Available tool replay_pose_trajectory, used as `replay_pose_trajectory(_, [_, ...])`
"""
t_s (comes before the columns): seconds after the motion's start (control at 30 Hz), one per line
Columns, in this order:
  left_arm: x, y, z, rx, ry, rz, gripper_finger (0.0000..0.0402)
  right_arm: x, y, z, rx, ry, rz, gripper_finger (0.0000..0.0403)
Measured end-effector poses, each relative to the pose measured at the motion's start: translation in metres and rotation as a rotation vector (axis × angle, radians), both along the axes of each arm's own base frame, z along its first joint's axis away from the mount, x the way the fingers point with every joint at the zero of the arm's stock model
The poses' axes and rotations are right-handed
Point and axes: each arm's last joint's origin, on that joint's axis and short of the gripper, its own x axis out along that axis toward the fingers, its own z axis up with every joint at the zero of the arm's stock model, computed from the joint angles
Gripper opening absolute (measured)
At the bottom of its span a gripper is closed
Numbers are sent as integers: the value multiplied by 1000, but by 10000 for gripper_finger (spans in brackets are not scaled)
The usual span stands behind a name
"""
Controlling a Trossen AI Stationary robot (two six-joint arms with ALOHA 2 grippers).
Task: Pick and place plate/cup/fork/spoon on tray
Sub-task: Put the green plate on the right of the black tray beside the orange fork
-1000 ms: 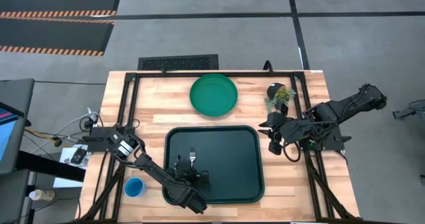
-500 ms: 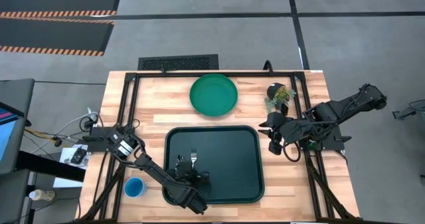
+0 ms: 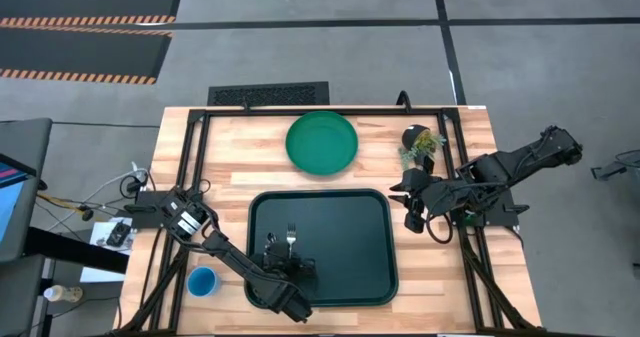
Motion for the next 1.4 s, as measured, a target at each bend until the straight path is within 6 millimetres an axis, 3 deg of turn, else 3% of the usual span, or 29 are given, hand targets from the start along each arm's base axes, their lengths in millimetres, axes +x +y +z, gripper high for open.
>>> replay_pose_trajectory(0.13, [1,0,14,27,13,-11,148,0,0,0,0,-2,-1,113])
replay_pose_trajectory(0.43, [-2,3,80,176,-9,-130,192,3,-11,2,-43,-83,-199,114])
replay_pose_trajectory(0.6, [-9,23,115,238,42,-196,211,8,-33,3,-40,-107,-360,136])
replay_pose_trajectory(0.83, [-26,63,147,280,51,-254,226,26,-68,-9,-56,-82,-542,210])
replay_pose_trajectory(0.97, [-37,92,148,214,-8,-286,226,37,-86,-32,-36,-17,-604,245])
replay_pose_trajectory(1.13, [-51,143,137,127,-114,-313,226,41,-101,-56,0,60,-634,255])
replay_pose_trajectory(1.4, [-54,231,101,36,-272,-274,226,40,-104,-62,31,46,-630,255])
